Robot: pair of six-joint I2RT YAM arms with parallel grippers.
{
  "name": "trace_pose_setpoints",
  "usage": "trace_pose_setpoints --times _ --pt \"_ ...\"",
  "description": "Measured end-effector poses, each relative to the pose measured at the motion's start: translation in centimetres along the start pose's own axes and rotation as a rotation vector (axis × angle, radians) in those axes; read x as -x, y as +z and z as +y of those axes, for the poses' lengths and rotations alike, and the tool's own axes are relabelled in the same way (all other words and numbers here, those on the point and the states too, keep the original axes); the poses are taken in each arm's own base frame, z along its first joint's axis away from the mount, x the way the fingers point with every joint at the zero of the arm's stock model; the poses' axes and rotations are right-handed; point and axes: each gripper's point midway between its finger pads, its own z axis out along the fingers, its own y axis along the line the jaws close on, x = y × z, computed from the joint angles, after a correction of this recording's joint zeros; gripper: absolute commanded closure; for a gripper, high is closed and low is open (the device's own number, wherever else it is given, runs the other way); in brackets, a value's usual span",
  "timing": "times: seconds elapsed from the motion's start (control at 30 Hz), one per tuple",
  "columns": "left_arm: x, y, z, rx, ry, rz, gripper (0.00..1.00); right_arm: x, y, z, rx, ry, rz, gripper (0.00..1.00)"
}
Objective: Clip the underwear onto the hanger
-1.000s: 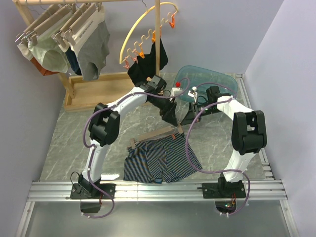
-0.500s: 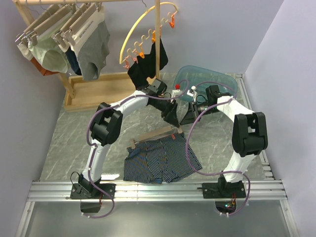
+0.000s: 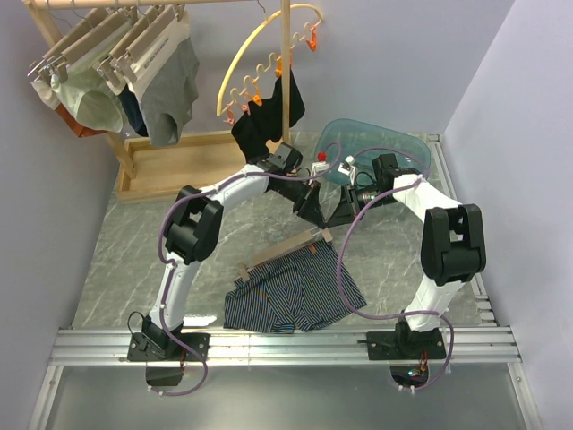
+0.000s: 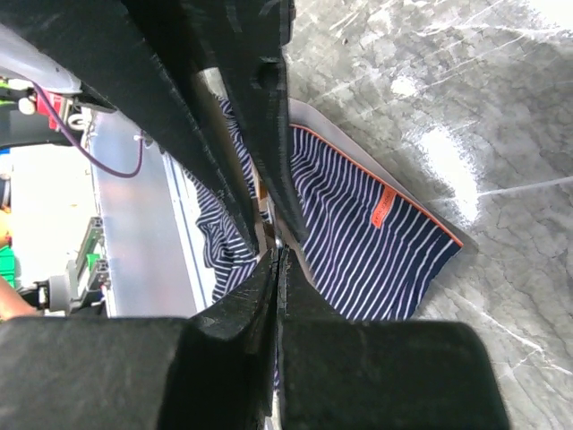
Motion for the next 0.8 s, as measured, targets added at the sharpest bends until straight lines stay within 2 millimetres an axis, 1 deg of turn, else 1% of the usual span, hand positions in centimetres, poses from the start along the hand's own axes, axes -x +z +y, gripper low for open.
trace_pose_setpoints --times 0.13,0.17,0.23,0.27,0.3,0.4,0.5,0.57,0.67,0.73,0.8 --pt "0.0 -0.1 -0.1 -0.008 0.004 -0.001 1.0 0.0 0.0 -0.1 -0.004 -0.001 0.001 1.0" --pt "0.0 -0.1 -0.1 -0.009 0.007 -0.001 1.0 0.0 0.0 -0.1 -0.004 -0.001 0.001 0.97" --pt "-0.1 -0.1 -0.1 -0.012 0.016 0.0 1.0 0.0 0.1 0.0 -0.005 0.002 0.003 0.87" --pt "-0.2 -0.1 -0.1 -0.013 0.02 0.001 1.0 -0.1 0.1 -0.1 -0.007 0.008 0.005 0.76" --pt "-0.2 -0.1 -0.1 -0.013 0.023 0.003 1.0 -0.1 0.1 -0.1 -0.01 0.014 0.006 0.72" --pt "-0.7 -0.2 -0.1 -0.015 0.021 0.015 1.0 0.1 0.0 -0.5 -0.039 0.028 0.003 0.71" --pt "-1.3 -0.3 0.1 -0.014 0.014 0.026 1.0 0.4 -0.7 -1.6 -0.091 0.055 -0.023 0.71" --pt "-1.6 -0.3 0.4 -0.012 0.008 0.033 1.0 0.4 -1.4 -2.6 -0.141 0.083 -0.046 0.65" --pt "-1.9 -0.6 0.5 -0.008 -0.001 0.038 1.0 -0.3 -2.0 -4.3 -0.222 0.125 -0.059 0.62" --pt "-1.8 -0.7 0.5 -0.008 0.004 0.038 1.0 -1.1 -1.7 -5.2 -0.267 0.154 -0.044 0.6" --pt "-1.7 -0.9 0.6 -0.006 0.009 0.036 1.0 -1.7 -1.2 -5.6 -0.295 0.174 -0.022 0.58"
